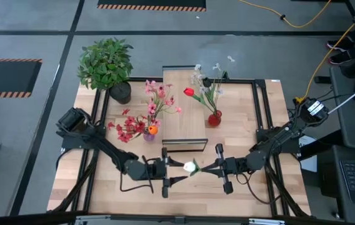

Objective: Pick and place flowers into a vace then onto a shelf
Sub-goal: Put the white tulip into the violet vase

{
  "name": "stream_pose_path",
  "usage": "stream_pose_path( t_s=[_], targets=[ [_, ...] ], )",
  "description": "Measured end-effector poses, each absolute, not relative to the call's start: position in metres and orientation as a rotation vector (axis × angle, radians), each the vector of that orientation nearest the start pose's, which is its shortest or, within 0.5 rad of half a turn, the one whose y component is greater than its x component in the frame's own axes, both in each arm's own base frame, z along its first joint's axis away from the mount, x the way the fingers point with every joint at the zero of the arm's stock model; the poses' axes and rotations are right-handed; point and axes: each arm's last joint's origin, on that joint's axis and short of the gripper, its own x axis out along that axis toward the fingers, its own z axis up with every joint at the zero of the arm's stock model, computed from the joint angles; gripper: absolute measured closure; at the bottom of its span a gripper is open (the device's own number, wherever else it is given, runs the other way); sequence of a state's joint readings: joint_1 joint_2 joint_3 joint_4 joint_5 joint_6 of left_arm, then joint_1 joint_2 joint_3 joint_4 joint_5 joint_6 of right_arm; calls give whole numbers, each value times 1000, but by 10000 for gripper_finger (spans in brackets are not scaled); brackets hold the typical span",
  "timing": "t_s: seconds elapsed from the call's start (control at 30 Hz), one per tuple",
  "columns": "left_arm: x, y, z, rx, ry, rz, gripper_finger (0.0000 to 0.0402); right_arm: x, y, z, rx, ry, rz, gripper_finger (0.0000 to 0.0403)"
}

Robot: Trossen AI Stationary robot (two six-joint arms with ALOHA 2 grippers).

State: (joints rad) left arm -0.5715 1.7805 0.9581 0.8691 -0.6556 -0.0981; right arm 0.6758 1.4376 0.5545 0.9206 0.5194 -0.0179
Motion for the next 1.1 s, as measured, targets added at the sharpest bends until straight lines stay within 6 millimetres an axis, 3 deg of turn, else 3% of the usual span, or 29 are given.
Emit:
stream_pose_path(
  t_s=[0.73, 1.1],
  targets=[
    [346, -153, 235, -63, -111, 69, 208, 251, 128, 222, -24, -88, 174, 403],
    [352, -139, 235, -54, -114, 49, 208, 256, 119, 222, -30, -86, 177, 403]
  ],
)
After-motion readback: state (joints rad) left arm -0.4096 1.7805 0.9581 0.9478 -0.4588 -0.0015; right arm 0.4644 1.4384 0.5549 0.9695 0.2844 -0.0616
